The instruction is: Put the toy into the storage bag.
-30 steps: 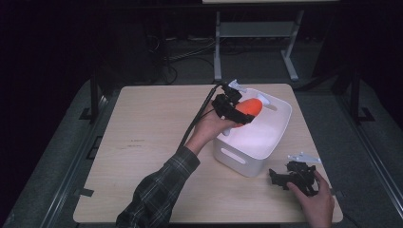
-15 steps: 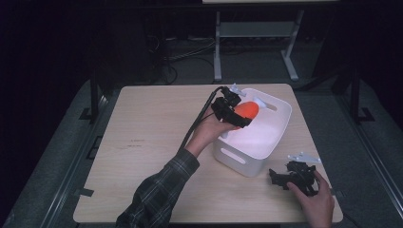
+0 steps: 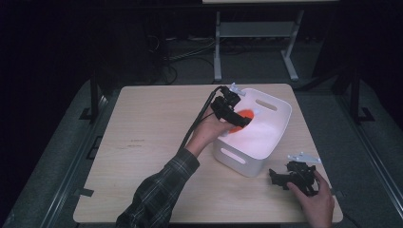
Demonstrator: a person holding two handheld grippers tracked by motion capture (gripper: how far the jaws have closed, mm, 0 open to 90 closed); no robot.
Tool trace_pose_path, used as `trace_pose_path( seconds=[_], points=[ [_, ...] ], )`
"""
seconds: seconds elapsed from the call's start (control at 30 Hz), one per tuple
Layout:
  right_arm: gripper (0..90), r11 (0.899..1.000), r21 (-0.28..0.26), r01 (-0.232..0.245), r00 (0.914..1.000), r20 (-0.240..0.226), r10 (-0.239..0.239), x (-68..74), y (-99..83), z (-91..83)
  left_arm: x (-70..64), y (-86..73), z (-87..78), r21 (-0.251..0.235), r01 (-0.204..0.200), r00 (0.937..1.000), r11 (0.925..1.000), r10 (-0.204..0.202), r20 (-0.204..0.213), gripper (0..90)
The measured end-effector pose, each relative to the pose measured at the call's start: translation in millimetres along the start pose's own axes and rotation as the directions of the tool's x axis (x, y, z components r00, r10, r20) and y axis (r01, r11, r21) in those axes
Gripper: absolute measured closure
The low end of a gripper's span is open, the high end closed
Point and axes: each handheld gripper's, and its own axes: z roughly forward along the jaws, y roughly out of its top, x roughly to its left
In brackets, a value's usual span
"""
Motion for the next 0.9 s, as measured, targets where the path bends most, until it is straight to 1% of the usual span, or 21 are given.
trace_pose_path(
  seconds=[0.17,0.33,0.57,0.63,0.73,0.8,0.9],
  points=[
    [0.0,1.0,0.0,0.0,1.0,0.0,0.0,0.0,0.0,0.0,2.1,-0.5,-2.7,0.002,0.001,1.0,1.0,-0.001,-0.004,16.0],
    [0.0,1.0,0.0,-0.001,1.0,0.0,0.001,0.1,0.1,-0.1,3.6,-0.6,-7.7,-0.013,0.006,1.0,0.9999,-0.006,-0.001,16.0],
    [0.0,1.0,0.0,0.0,1.0,-0.001,0.0,0.0,0.0,-0.1,8.4,-2.4,-17.9,-0.023,0.004,1.0,0.9997,-0.004,0.004,16.0],
    [0.0,1.0,0.0,0.0,1.0,-0.001,0.0,0.0,0.0,-0.1,9.8,-3.4,-20.6,-0.025,0.007,1.0,0.9996,-0.007,-0.001,16.0],
    [0.0,1.0,0.0,0.0,1.0,-0.001,0.0,0.0,0.0,-0.1,13.3,-5.5,-26.2,-0.025,0.002,1.0,0.9997,-0.002,-0.001,16.1],
    [0.0,1.0,0.0,-0.001,1.0,-0.001,0.001,0.1,0.0,-0.1,15.4,-7.4,-29.7,-0.029,0.004,1.0,0.9996,-0.004,0.008,16.1],
    [0.0,1.0,0.0,0.0,1.0,0.0,0.0,0.0,0.0,0.0,17.5,-10.4,-34.5,-0.028,0.006,1.0,0.9996,-0.006,0.004,16.1]
  ],
)
